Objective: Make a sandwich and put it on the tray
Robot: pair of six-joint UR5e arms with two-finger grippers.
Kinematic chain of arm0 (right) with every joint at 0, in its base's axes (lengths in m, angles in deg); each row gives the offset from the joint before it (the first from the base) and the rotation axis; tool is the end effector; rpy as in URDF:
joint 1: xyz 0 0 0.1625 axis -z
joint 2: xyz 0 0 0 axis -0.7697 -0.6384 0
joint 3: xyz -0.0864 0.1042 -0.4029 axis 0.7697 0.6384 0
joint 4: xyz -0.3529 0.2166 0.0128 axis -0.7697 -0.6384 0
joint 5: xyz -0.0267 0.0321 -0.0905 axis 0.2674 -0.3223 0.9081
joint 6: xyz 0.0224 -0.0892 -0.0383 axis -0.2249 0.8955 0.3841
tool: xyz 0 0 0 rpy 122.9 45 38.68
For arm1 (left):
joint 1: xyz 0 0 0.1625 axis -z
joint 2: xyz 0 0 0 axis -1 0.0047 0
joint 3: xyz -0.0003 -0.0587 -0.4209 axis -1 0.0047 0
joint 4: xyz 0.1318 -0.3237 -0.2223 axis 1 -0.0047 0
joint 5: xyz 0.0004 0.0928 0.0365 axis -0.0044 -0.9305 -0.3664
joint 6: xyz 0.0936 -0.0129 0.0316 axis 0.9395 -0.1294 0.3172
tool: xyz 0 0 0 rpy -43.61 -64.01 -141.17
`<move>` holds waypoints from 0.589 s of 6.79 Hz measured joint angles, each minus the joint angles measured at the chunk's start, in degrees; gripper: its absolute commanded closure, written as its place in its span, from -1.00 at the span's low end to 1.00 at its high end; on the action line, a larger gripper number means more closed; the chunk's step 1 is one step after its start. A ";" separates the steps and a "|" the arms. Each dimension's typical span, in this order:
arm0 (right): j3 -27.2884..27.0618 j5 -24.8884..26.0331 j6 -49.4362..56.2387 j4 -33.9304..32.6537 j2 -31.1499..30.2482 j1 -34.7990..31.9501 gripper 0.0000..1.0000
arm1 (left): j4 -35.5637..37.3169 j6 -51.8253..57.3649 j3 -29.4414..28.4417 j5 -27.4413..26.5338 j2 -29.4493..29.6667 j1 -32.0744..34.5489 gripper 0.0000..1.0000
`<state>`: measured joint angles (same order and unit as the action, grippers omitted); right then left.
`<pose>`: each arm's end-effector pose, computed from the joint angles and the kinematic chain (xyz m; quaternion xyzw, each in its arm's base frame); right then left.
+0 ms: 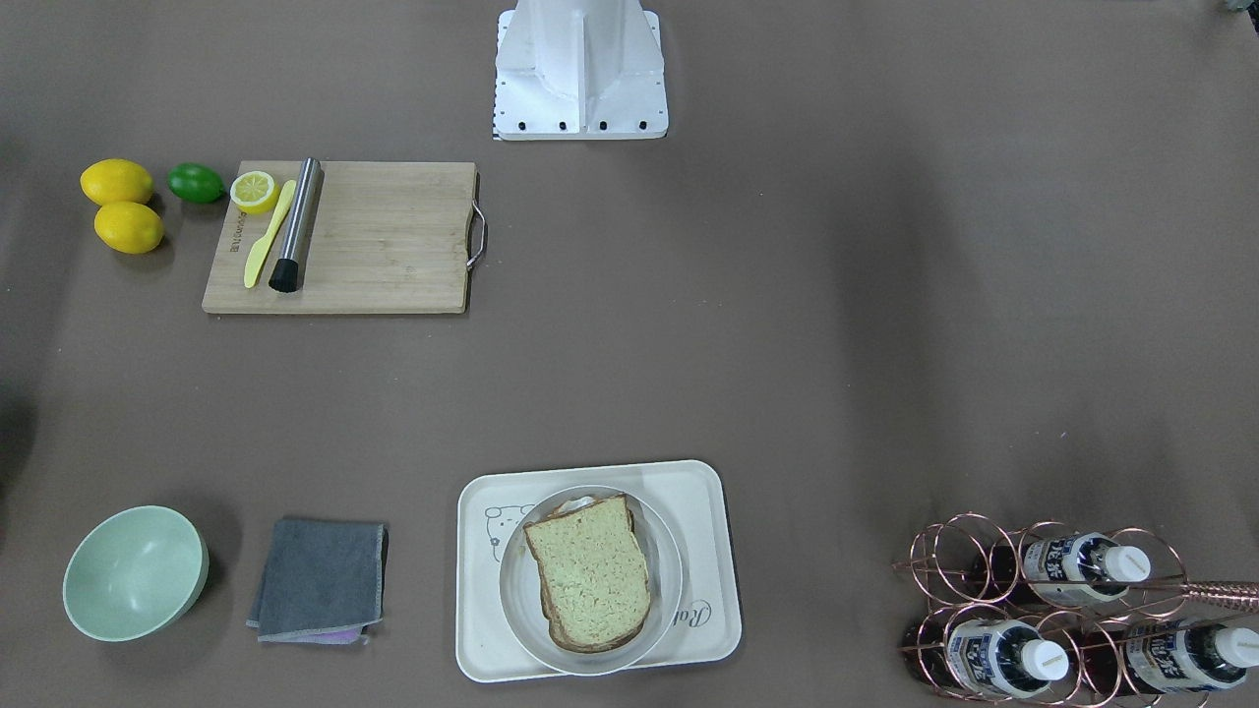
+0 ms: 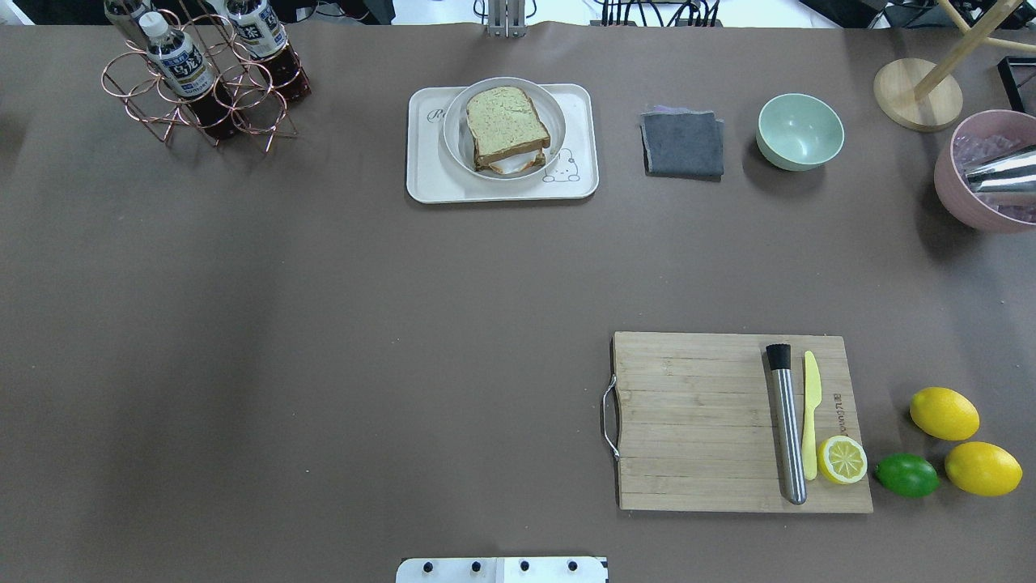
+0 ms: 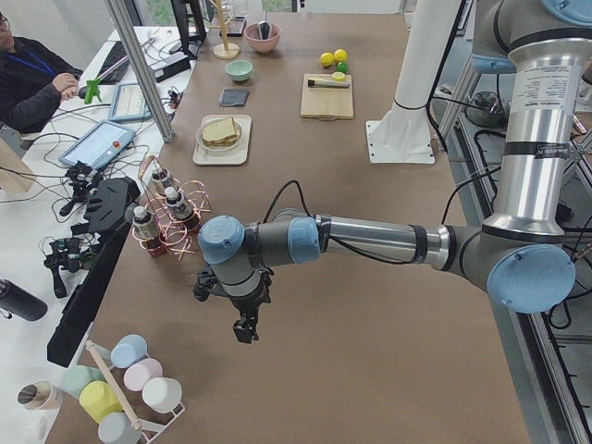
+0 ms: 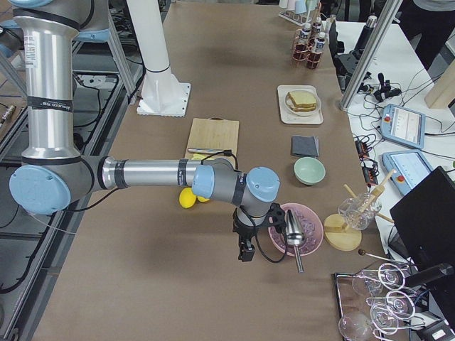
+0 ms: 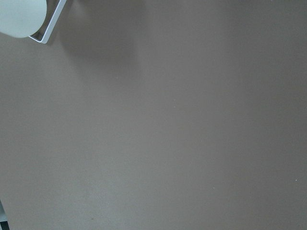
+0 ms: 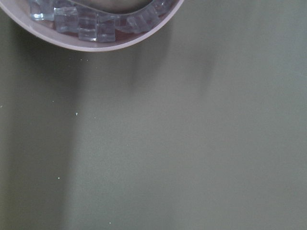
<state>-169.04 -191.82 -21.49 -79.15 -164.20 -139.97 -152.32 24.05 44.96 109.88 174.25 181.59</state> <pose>0.0730 -0.4573 0.6627 -0.0278 -0.3103 -0.1284 0.9415 -0.0854 -0.4896 0.6478 -0.0161 0.3486 0.1177 0.9297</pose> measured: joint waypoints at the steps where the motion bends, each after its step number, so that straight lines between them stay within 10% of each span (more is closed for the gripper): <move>1: -0.09 -0.02 0.02 0.00 -0.03 0.00 -1.00 | -2.52 -0.02 0.05 1.49 -1.63 -0.01 -0.98; 4: -0.41 -0.05 0.09 0.08 -0.05 0.00 -1.00 | -7.11 -0.04 0.27 4.51 -4.41 -0.01 -0.98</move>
<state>-169.45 -191.87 -21.40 -79.07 -164.24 -139.97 -159.43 24.01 45.23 114.39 169.84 181.57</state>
